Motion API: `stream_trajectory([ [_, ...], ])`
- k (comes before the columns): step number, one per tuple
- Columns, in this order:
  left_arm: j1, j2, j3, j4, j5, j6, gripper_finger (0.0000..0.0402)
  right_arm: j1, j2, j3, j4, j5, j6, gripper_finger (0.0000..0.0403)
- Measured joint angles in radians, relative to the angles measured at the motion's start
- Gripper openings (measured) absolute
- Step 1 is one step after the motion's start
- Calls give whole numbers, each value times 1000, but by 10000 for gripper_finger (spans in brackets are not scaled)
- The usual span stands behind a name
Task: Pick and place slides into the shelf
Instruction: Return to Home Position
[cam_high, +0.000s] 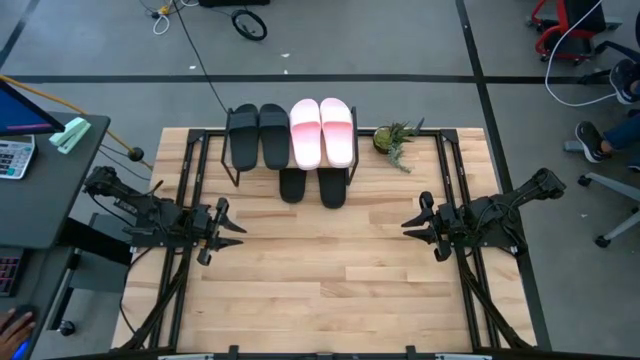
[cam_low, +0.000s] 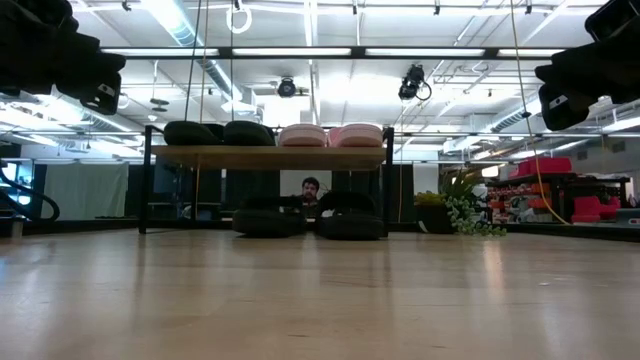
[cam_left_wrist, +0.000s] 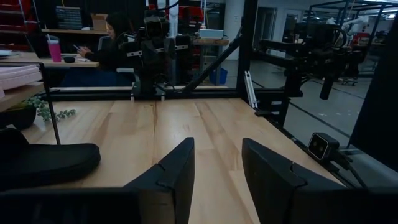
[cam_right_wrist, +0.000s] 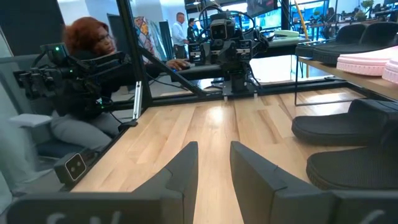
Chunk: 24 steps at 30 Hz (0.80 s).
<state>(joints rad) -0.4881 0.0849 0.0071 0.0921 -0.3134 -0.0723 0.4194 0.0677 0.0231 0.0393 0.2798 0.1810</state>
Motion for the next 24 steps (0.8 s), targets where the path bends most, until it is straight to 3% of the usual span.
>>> stream_trajectory([
  [13,0,0,0,0,0,0,153,0,0,0,0,0,0,99],
  [24,0,0,0,0,0,0,139,0,0,0,0,0,0,99],
])
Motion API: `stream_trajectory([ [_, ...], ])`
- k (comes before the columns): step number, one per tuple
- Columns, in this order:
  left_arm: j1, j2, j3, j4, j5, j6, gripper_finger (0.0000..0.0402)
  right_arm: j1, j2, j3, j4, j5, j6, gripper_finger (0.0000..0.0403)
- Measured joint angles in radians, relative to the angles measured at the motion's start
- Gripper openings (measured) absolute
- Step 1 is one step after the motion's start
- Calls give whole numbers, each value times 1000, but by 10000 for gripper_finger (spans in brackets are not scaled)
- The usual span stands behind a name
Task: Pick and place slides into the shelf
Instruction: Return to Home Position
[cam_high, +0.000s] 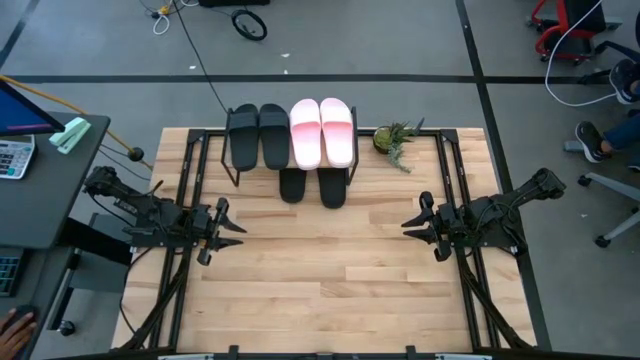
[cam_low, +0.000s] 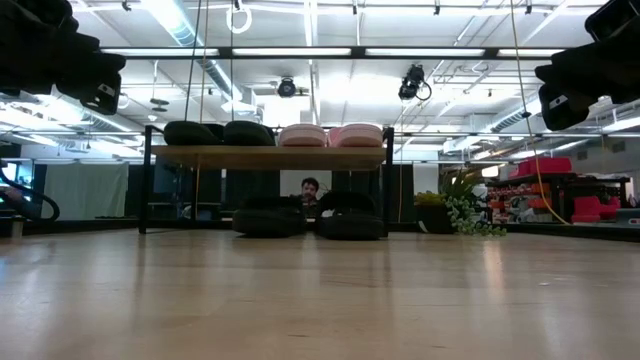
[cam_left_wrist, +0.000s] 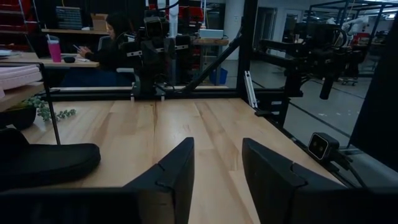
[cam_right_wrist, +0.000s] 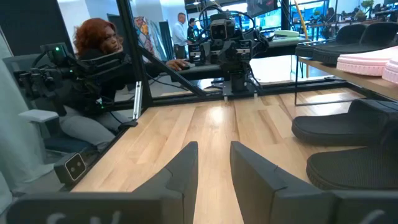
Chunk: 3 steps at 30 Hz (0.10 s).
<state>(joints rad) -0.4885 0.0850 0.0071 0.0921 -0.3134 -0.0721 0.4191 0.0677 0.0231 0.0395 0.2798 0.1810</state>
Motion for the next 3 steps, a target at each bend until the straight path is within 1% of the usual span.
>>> stream_trajectory([
  [3,0,0,0,0,0,0,137,0,0,0,0,0,0,99],
])
